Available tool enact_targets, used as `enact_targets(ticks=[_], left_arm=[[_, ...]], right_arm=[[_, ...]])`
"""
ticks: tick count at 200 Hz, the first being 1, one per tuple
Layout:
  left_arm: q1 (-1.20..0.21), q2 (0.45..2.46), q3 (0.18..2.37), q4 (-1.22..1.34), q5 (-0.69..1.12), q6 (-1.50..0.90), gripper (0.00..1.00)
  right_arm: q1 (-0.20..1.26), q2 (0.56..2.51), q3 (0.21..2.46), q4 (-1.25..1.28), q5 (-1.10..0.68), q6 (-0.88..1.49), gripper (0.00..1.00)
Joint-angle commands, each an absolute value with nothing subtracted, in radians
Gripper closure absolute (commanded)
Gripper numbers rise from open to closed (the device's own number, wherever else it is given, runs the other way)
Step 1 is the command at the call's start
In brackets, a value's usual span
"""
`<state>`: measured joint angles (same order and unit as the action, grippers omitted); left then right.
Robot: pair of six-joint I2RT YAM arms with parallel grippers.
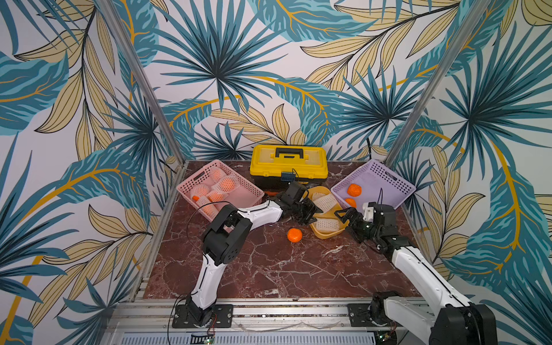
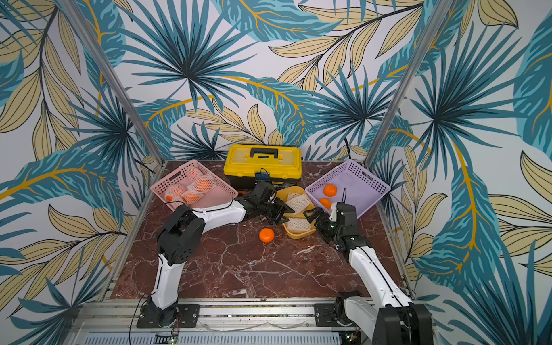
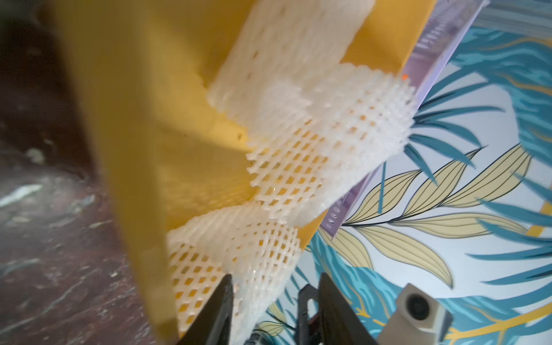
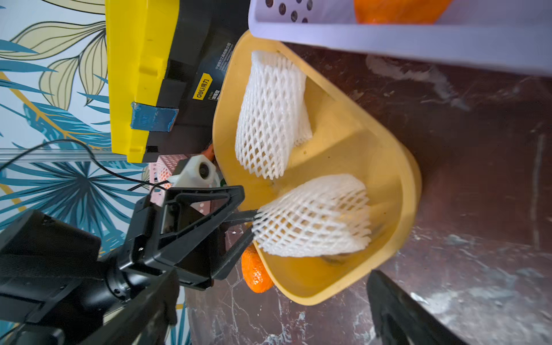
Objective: Remove foam nets from oranges
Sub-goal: Place the foam net into the storage box, then pick up the orange from the center of the board.
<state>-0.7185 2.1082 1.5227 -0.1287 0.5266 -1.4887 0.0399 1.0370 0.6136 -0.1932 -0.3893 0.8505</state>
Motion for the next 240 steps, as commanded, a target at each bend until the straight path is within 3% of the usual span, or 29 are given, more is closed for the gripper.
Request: enact_targets(ticks=[1, 20, 48, 85, 108, 156, 215, 240], left_arm=[[-0.72, 2.089, 1.611, -0.264, 0.505, -1.369, 0.26], [-0.723, 2.093, 1.672, -0.351, 0.526, -1.299, 0.09], [-0.721, 2.026, 1.683, -0.4, 0.499, -1.226, 0.0], [-0.688, 1.928, 1.721, -0.529, 0.456, -1.109, 0.0], [-0.63, 1.84, 1.684, -0.572, 0.423, -1.054, 0.0], [-0.474, 1.681, 1.642, -0.748, 0.333, -0.859, 0.01], [-0.289, 1.598, 1.596, -0.887, 0.224, -0.614, 0.01], [-0.253, 1.567, 1.547, -0.885, 0.064, -0.588, 0.01]], right_arm=[[0.036, 1.006, 0.657, -0.364, -0.287, 0.758, 0.0], [0.037, 0.98, 0.656, -0.344, -0.292, 0.751, 0.02], [0.04, 0.945, 0.652, -0.29, -0.337, 0.719, 0.07], [0.179, 0.978, 0.684, -0.248, -0.354, 0.617, 0.16], [0.374, 1.087, 0.775, -0.324, -0.245, 0.484, 0.16], [0.63, 1.347, 0.952, -0.44, -0.007, 0.299, 0.14], [0.734, 1.666, 1.129, -0.509, 0.119, 0.249, 0.11], [0.742, 1.757, 1.172, -0.518, 0.149, 0.256, 0.09]])
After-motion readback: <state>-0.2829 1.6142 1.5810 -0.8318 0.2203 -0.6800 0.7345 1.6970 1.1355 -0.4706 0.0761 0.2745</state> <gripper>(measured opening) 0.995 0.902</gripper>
